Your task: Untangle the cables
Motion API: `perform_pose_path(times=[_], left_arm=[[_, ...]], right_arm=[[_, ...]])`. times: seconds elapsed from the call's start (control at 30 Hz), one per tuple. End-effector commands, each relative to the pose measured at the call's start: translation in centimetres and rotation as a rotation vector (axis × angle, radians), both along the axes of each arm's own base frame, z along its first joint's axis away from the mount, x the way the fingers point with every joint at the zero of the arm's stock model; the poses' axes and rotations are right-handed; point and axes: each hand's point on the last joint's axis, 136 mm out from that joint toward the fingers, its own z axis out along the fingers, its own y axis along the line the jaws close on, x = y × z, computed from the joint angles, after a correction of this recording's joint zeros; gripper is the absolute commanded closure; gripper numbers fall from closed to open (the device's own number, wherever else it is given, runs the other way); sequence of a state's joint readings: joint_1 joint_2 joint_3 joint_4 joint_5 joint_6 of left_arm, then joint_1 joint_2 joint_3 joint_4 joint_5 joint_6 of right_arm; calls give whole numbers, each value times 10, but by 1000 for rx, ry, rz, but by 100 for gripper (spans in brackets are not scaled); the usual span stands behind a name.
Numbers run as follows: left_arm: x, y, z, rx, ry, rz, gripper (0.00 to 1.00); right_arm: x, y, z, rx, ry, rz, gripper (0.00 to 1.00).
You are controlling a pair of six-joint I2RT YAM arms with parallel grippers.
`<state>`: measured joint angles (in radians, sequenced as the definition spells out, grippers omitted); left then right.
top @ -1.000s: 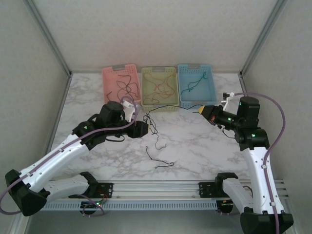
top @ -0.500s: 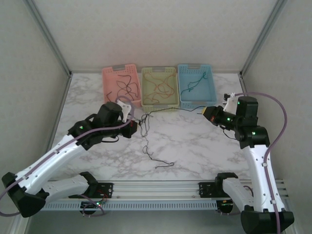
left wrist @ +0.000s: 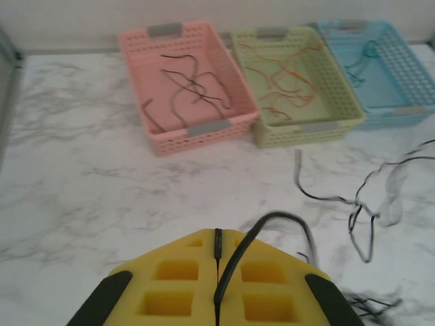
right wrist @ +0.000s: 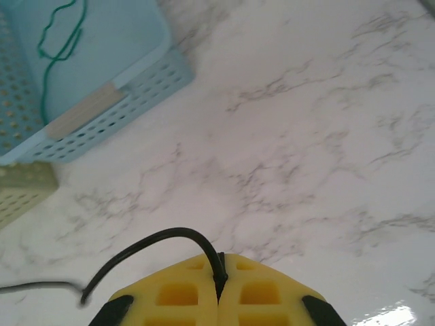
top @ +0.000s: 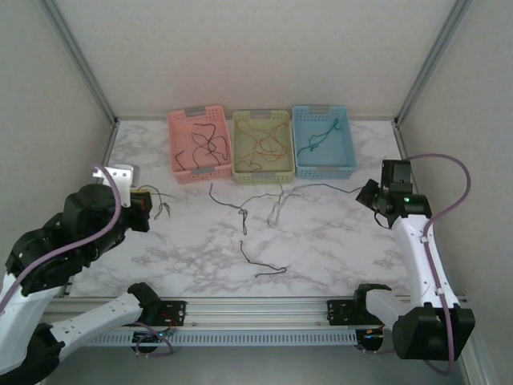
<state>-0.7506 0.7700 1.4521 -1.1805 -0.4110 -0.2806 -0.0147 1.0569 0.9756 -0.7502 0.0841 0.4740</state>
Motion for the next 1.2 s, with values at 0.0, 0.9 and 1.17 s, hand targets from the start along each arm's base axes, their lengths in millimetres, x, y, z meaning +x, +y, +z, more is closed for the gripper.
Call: perform_pose_path(times=[0.0, 0.9, 1.17], left_arm=[[-7, 36, 4, 90, -25, 116, 100], [7, -23, -20, -23, 40, -65, 100], [10, -32, -35, -30, 69, -80, 100]], right_arm=[[5, -22, 4, -85, -19, -62, 100], [8, 47, 33, 252, -145, 166, 100], [4, 40, 90, 239, -316, 124, 100]])
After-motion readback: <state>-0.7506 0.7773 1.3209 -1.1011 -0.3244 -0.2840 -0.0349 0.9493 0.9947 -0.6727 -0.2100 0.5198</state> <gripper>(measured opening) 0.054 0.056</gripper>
